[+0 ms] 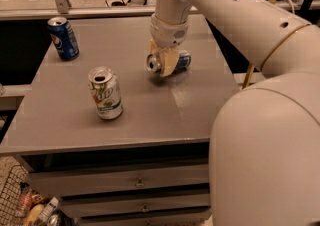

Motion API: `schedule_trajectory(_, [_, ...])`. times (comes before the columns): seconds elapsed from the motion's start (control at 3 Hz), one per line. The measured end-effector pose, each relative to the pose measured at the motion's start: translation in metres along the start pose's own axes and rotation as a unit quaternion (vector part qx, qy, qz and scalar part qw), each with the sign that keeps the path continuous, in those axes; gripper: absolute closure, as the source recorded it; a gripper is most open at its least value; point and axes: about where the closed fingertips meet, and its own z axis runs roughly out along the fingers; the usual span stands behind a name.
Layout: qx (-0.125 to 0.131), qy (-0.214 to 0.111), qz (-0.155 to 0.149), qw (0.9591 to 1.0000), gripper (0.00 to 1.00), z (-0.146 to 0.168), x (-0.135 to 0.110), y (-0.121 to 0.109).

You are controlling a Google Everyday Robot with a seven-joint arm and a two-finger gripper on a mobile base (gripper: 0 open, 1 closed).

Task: Knock redbull can over

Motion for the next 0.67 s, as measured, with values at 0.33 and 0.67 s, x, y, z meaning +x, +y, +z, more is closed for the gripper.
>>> schedule_trajectory(0.33, [0.007,-0.001,0.0,1.0,0.81,0.0039,0.0003,-0.0048])
schedule_trajectory(0.67, [0.013,-0.001,0.0,0.9999,0.58,0.0066,0.0001,-0.0093])
